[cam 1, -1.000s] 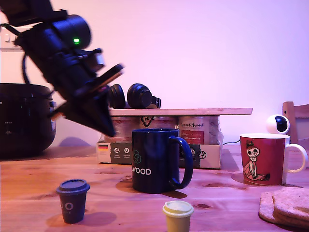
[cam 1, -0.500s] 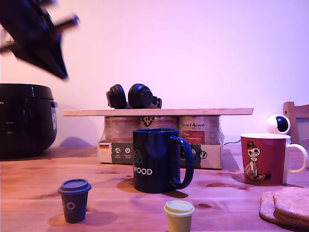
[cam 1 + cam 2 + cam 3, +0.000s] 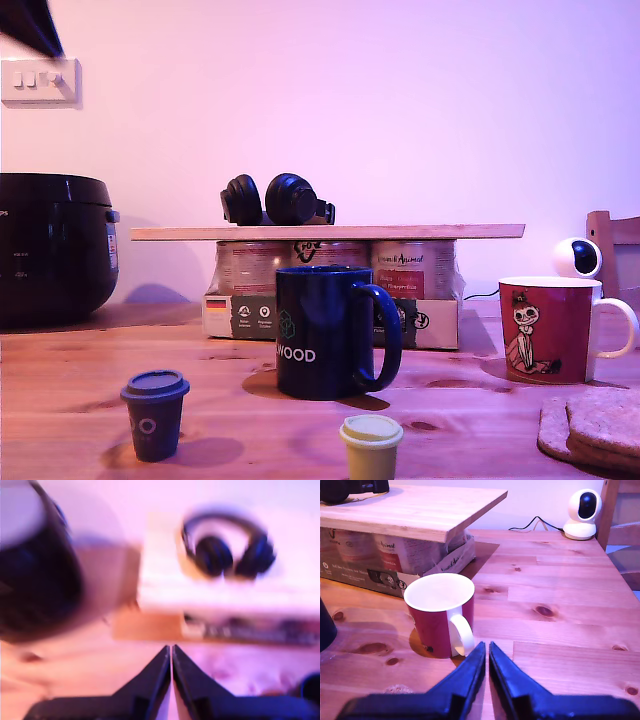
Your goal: Slide the blue coffee cup to the right
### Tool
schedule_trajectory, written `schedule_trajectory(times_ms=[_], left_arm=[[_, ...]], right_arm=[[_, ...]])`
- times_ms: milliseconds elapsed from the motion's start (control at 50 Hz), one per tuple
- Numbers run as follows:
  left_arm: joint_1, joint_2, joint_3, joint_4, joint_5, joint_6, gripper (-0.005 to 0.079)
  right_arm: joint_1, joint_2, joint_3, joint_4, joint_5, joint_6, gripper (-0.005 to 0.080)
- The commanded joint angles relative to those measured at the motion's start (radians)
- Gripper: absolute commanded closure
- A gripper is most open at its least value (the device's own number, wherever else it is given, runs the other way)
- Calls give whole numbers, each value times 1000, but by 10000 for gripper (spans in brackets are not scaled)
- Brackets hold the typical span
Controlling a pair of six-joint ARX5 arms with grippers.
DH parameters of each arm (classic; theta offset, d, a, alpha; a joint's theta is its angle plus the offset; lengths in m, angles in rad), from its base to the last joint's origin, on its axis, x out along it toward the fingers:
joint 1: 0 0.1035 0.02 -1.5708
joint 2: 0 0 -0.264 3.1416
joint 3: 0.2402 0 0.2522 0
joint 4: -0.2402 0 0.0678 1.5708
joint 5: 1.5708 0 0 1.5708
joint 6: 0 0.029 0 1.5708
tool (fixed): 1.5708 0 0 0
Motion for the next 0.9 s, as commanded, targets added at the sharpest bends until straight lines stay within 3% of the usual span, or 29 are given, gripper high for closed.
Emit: schedule_trajectory(times_ms=[0,400,880], left_arm=[[1,-36,-25,35,-11,7,763],[28,-357,-384,238,-15,3,763],[30,-620,-588,367,-44,3,763]], right_arm=[[3,-6,3,-6,0,0,764],[3,-6,3,-6,0,0,764],[3,-6,3,-6,0,0,764]])
